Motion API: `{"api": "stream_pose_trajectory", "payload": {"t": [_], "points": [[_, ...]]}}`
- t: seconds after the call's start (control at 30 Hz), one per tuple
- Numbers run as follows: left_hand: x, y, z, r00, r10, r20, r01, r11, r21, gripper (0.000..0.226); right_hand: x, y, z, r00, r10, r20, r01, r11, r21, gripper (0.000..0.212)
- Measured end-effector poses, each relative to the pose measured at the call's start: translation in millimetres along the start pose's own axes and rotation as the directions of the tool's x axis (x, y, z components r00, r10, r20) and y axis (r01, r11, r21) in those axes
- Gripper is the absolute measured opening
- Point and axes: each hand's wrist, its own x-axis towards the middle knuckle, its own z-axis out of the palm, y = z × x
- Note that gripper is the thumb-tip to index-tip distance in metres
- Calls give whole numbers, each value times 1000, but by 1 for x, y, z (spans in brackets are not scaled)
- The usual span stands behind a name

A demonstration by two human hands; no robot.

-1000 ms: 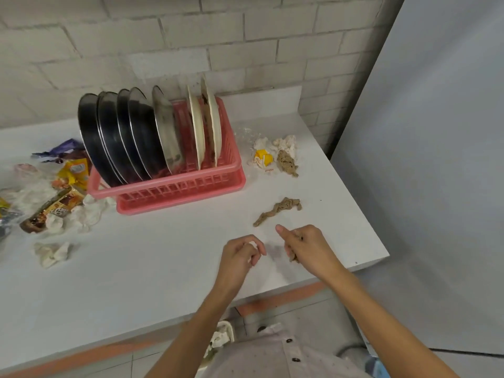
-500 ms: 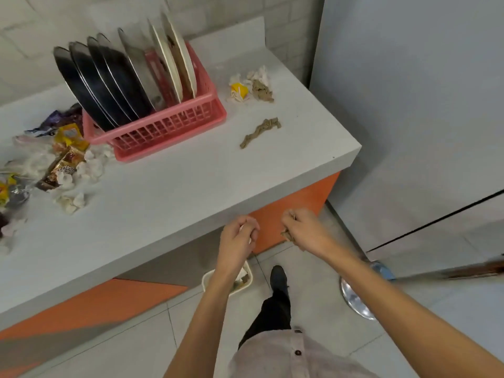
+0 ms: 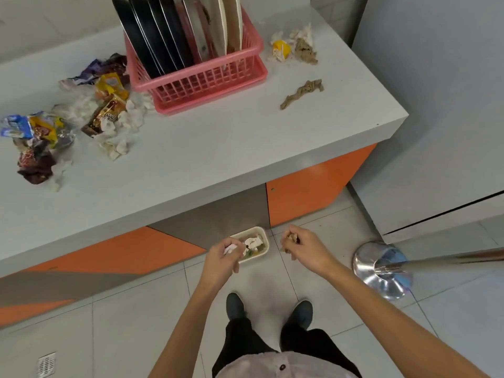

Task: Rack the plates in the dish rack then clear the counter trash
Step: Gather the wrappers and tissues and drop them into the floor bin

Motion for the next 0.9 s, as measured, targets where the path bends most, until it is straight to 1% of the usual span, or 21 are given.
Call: {"api": "stream_pose_trajectory", "payload": {"t": [0.13,0.23,0.33,0.37,0.43,0.53,0.6,0.63,0.7,0.77,0.9], "points": [[23,-47,-31,994,-106,8,106,993,59,6,16,27,44,990,138,23,-138,989,42,12],[61,-79,-45,994,-104,36,100,988,114,5,46,40,78,983,185,20,-186,979,82,10],[99,-120,-46,980,-178,90,172,982,74,7,84,67,113,969,247,19,-247,963,106,3],[112,-136,-46,973,-204,109,199,978,56,8,98,79,125,961,276,22,-277,953,125,5],[141,-169,-47,956,-263,129,260,965,41,12,127,104,148,941,337,39,-338,925,174,11],[184,-220,-43,923,-369,107,368,929,30,15,160,148,179,896,440,57,-438,855,278,7],[206,-253,-37,907,-410,96,408,912,36,15,177,180,201,860,508,47,-494,805,330,4],[217,-268,-31,901,-423,95,421,906,42,15,185,196,212,850,526,32,-505,796,334,5],[237,-293,-18,899,-427,99,426,904,25,14,204,221,230,852,523,6,-493,800,340,9],[260,-307,-4,915,-393,92,393,919,19,13,225,237,238,868,496,-15,-464,823,326,12],[308,-327,24,957,-286,56,282,957,62,23,259,266,252,903,429,-33,-414,886,207,12]]}}
